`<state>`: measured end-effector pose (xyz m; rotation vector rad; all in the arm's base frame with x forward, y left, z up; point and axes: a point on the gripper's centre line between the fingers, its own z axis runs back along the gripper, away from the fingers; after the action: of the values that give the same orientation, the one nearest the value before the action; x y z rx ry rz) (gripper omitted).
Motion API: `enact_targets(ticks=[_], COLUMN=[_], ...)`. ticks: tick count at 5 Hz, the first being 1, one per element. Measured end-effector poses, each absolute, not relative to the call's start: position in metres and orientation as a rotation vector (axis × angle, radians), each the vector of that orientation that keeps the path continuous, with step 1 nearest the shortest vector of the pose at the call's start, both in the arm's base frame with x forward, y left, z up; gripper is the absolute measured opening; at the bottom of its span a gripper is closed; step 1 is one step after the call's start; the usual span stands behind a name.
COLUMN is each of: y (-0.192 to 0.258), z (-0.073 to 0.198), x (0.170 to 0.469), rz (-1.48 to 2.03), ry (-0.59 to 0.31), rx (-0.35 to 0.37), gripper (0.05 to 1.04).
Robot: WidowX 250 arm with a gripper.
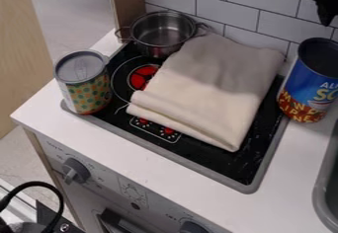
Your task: Moved the can on the bottom right side of the burner
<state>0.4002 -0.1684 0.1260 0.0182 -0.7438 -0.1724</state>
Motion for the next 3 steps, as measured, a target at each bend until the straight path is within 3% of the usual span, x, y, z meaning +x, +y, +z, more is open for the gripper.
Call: enact_targets(ticks=[2, 3], y=[-0.1664, -0.1675], z=[0.1226, 0.1214], x=[0.3991, 0.3963], rz=[-0.090, -0.060], ry=[-0.665, -0.630], rx=[0.055, 0.039], gripper=[0.999, 0.999])
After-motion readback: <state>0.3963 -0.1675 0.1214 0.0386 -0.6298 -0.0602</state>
